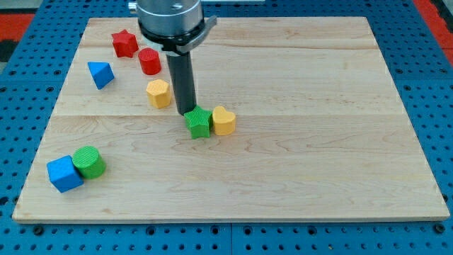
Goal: Separate the green star and yellow heart
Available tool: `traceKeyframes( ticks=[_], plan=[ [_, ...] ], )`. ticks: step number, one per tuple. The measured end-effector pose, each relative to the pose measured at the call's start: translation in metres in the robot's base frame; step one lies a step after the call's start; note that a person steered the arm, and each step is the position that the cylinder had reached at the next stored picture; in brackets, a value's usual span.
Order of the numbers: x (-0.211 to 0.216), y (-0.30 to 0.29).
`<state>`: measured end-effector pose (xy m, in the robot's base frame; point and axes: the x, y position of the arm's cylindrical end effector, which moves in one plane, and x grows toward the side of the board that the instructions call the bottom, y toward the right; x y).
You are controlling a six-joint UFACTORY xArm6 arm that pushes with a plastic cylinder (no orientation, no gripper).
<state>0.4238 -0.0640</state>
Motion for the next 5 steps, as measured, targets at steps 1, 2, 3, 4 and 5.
traceKeyframes(
  ticks=[1,2,3,4,5],
  plan=[
    [-0.028,0.005],
    [0.011,0.039],
    [0.057,0.048],
    [0.069,0.048],
    [0.036,0.095]
  ],
)
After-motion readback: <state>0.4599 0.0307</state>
